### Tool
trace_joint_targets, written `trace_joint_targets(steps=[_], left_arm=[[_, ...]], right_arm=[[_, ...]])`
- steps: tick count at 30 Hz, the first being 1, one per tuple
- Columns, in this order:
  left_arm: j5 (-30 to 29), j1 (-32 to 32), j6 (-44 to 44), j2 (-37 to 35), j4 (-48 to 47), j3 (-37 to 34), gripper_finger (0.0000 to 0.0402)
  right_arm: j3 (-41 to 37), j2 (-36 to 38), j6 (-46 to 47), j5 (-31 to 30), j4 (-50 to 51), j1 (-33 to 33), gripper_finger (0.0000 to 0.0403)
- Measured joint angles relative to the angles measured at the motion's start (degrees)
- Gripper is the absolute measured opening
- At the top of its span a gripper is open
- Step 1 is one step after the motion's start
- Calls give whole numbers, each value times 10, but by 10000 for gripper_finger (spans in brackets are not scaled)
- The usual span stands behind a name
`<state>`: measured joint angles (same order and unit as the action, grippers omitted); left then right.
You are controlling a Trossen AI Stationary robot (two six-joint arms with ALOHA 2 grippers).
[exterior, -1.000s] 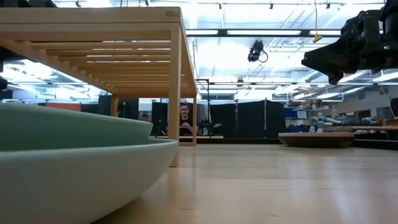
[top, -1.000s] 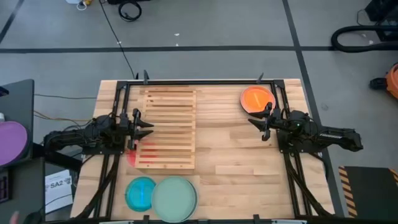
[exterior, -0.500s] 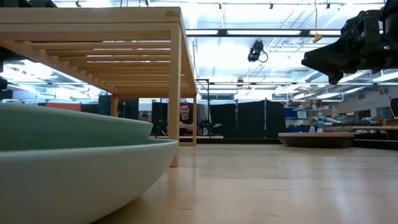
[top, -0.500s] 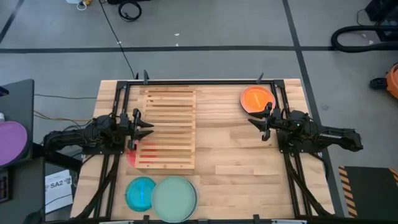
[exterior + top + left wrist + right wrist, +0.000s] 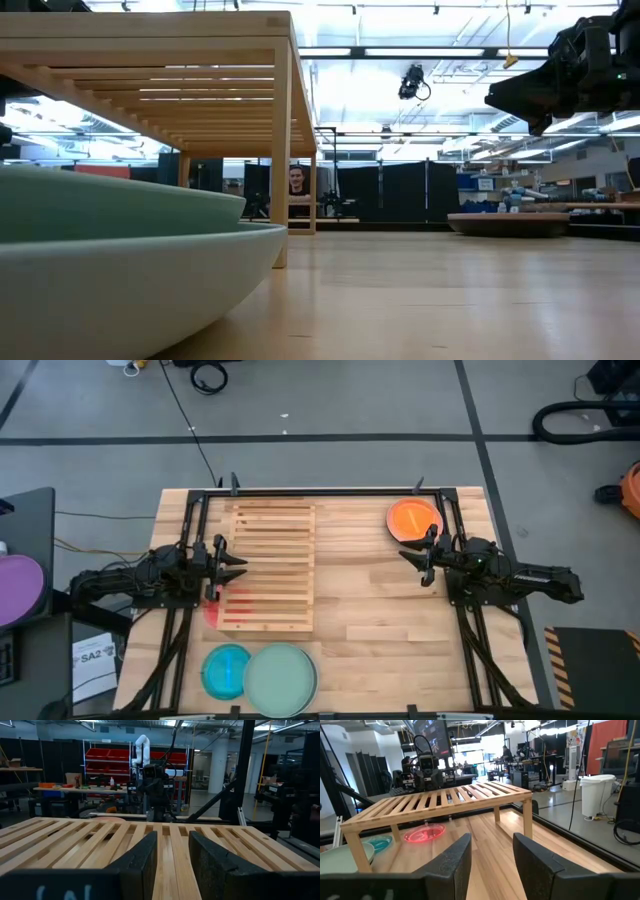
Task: Place and stack plates onto a shelf
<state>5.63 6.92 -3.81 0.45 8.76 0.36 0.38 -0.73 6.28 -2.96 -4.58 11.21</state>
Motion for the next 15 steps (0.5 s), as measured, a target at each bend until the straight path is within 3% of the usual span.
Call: trace_joint_targets(steps=[15], left_arm=[[0,0,0,0,0,0,119]], right_arm=[[0,0,2,-2,-15,0,150]])
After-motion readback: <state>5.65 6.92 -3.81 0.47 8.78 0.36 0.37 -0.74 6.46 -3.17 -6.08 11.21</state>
